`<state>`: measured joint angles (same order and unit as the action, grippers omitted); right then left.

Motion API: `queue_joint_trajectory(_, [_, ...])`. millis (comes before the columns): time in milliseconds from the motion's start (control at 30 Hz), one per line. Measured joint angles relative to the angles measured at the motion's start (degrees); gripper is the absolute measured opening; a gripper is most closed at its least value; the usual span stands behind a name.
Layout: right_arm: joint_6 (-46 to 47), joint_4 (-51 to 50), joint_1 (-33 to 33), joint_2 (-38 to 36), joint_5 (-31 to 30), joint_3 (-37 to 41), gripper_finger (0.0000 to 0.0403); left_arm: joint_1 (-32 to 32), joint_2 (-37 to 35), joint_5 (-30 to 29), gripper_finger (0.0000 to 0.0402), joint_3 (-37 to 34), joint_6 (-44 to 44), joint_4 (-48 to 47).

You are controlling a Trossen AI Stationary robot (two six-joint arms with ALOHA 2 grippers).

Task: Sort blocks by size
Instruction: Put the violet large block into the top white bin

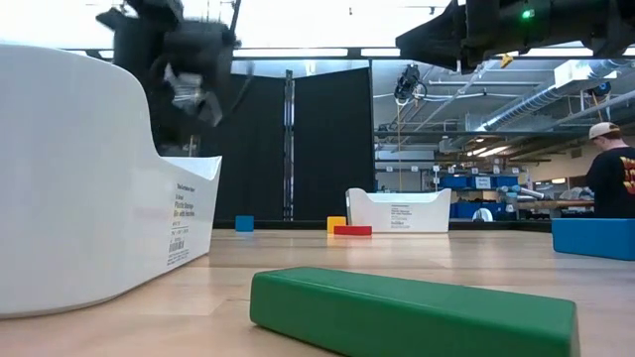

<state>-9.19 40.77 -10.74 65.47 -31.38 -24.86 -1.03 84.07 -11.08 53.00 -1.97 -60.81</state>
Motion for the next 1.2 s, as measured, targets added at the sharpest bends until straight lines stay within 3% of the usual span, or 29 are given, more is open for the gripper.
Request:
queue_joint_trajectory(100, [-0.28, 0.76, 0.01, 0.00, 0.22, 0.00, 0.0210, -1.87, -1.67, -5.19, 0.0100, 3.37, 0.01, 5.95])
queue_joint_trajectory(233, [-0.44, 2.16, 0.02, 0.00, 2.54, 0.00, 0.0209, -6.06, -2.70, -8.39, 0.0100, 6.47, 0.20, 29.48])
queue_joint_trajectory(367, [-0.46, 3.73, -0.11, 0.00, 4.10, 0.00, 0.0208, -11.70, 0.36, -5.18, 0.0100, 6.63, -1.32, 57.70])
queue_joint_trajectory(467, [-0.46, 5.01, -0.65, 0.00, 5.49, 0.00, 0.0208, -16.31, 4.90, 0.30, 0.0100, 6.73, -5.17, 70.59])
queue_joint_trajectory(767, [-1.49, 7.25, -1.25, 0.00, 7.46, 0.00, 0.0209, -23.38, 25.98, 11.86, 0.0100, 20.29, -16.10, 73.54])
queue_joint_trajectory(1033, [-1.49, 7.27, -1.29, 0.00, 7.61, 0.00, 0.0206, -23.52, 37.12, 9.12, 0.0102, 33.62, -16.54, 69.56])
queue_joint_trajectory(1100, [-1.51, 7.17, -1.29, 0.00, 7.68, 0.00, 0.0206, -23.52, 37.64, 5.97, 0.0131, 34.63, -16.46, 68.31])
queue_joint_trajectory(1200, [-1.55, 7.09, -1.29, 0.00, 7.68, 0.00, 0.0207, -23.57, 37.59, 3.90, 0.0206, 34.74, -14.66, 68.49])
